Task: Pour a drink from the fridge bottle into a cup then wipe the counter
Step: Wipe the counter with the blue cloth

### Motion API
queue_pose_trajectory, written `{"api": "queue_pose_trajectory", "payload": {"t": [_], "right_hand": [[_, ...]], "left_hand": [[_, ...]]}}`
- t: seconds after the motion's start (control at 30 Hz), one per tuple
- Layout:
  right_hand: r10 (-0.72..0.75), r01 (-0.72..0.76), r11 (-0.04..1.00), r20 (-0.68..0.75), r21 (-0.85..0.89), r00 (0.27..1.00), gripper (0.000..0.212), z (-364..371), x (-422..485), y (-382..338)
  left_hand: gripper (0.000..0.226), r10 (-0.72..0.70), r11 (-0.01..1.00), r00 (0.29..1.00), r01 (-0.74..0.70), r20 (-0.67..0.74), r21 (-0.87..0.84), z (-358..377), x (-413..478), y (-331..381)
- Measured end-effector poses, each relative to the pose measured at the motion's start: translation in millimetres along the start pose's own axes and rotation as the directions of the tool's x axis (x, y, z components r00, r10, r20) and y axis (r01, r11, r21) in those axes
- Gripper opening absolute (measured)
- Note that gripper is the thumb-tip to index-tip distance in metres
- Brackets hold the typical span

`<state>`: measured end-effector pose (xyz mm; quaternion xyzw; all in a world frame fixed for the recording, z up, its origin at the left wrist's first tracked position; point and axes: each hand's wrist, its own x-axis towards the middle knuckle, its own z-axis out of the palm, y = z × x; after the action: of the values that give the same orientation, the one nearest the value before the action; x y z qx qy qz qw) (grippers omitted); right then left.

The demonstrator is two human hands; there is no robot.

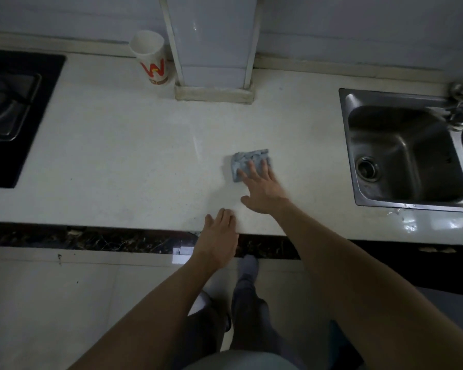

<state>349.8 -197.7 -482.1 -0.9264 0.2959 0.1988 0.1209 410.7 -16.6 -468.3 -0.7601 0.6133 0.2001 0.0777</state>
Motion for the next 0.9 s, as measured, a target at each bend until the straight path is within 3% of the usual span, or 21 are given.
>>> {"api": "queue_pose_trajectory", "payload": {"t": [0.1,0.23,0.33,0.53,0.63,0.77,0.9], "right_hand": [[0.028,-0.028,0.999,-0.022,-0.019,0.999,0.076,7.6,-23.4,26.6],[0.247,-0.245,0.967,-0.013,0.075,0.969,0.081,21.3,-78.3,87.2],[0.425,-0.426,0.896,0.033,0.124,0.904,0.082,38.3,-121.7,113.1],[0.617,-0.622,0.731,0.115,0.28,0.778,0.076,45.5,-120.5,68.4],[0.542,-0.534,0.793,0.06,0.293,0.838,0.076,44.4,-108.1,29.4],[0.312,-0.302,0.931,-0.02,0.205,0.95,0.079,46.3,-91.0,-32.2],[0.178,-0.158,0.967,-0.086,0.2,0.98,0.073,52.8,-98.2,-50.5]], "left_hand": [[0.043,0.036,0.997,0.999,-0.036,0.002,-0.07,0.1,0.2,-2.7],[0.039,0.041,0.998,0.998,-0.039,0.041,-0.047,1.9,1.8,-4.4],[0.041,0.01,0.998,0.997,-0.006,0.079,-0.057,1.1,3.7,-1.4],[0.05,0.021,0.996,0.997,-0.015,0.076,-0.085,5.6,3.2,-2.5],[0.048,0.046,0.987,0.997,-0.037,0.055,-0.154,5.7,2.2,-9.1],[0.045,0.043,0.974,0.999,-0.038,0.017,-0.225,5.8,-2.4,-13.1],[0.05,0.029,0.975,0.999,-0.032,-0.016,-0.219,9.6,-16.0,-11.3]]}}
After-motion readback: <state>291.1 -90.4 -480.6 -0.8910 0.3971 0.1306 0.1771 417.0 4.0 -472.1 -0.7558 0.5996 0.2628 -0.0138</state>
